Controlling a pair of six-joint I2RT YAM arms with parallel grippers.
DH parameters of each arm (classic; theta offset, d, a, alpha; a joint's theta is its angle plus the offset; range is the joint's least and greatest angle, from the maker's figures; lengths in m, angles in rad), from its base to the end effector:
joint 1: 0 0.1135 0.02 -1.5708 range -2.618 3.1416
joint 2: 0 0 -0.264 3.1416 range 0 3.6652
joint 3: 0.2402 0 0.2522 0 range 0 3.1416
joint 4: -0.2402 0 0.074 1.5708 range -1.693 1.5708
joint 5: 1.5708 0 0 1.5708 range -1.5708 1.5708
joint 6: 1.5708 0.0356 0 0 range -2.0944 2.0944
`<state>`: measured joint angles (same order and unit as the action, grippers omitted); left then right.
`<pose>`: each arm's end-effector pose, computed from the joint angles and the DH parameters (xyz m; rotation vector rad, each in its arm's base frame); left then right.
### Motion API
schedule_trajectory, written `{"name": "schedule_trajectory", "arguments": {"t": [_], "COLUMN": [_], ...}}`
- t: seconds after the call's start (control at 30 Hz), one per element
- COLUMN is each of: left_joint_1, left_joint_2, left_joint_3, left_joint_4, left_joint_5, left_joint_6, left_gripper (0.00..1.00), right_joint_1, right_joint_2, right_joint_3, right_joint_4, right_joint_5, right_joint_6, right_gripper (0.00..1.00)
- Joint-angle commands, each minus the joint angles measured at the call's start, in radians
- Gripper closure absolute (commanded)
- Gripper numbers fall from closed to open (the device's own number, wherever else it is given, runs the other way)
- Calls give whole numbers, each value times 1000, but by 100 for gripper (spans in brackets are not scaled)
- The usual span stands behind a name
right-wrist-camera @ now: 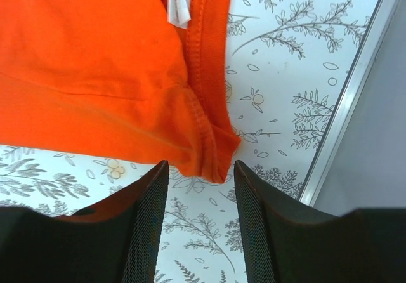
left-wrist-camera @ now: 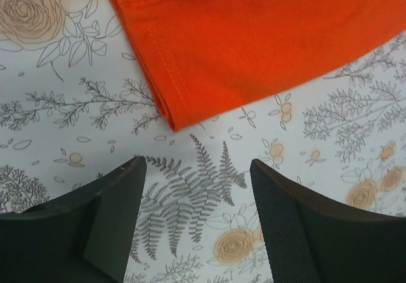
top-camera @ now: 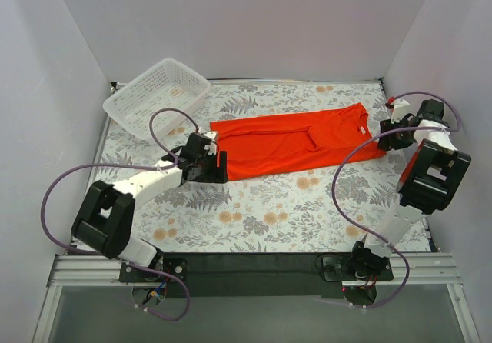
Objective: Fold and stack the t-shirts
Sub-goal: Fold the tshirt
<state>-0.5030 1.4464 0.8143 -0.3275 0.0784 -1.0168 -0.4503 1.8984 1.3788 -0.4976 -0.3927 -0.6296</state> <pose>0.2467 -0.1389 0.1895 -0.6476 2.5957 -0.6574 0.3693 -0.1634 0.2030 -0.3604 2.4495 0.0607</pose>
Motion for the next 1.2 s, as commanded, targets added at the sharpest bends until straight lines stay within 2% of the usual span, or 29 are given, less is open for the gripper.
{"name": "schedule_trajectory", "arguments": {"t": [0.0, 0.27, 0.4, 0.43, 0.5, 0.63, 0.73, 0.93, 1.07, 1.17], "left_joint_1": [4, 4, 4, 4, 4, -3, -26, -109, -185, -242], "left_joint_2": [93, 244, 266, 266, 256, 197, 92, -156, -332, -480], "left_joint_3": [86, 166, 148, 141, 126, 71, -2, -177, -312, -343], "left_joint_4": [-28, -54, -50, -41, -31, -42, -76, -171, -188, -260], "left_joint_5": [-66, -177, -140, -125, -111, -83, -78, 37, 107, 51], "left_joint_6": [-61, -177, -203, -210, -220, -268, -313, -505, -690, -789], "left_gripper": [39, 59, 80, 89, 100, 100, 100, 100, 100, 74], "right_joint_1": [1, 2, 2, 2, 2, 2, 7, 56, 99, 119], "right_joint_2": [-119, -246, -326, -341, -380, -430, -453, -478, -478, -460], "right_joint_3": [-33, -155, -205, -224, -237, -262, -262, -280, -290, -293], "right_joint_4": [13, 13, 10, 8, 4, -38, -67, -90, -87, -84], "right_joint_5": [-81, -205, -233, -247, -258, -290, -307, -313, -314, -317], "right_joint_6": [-5, 8, -12, -16, -24, -54, -79, -82, -62, -38], "right_gripper": [55, 55, 55, 55, 55, 55, 54, 54, 54, 54]}}
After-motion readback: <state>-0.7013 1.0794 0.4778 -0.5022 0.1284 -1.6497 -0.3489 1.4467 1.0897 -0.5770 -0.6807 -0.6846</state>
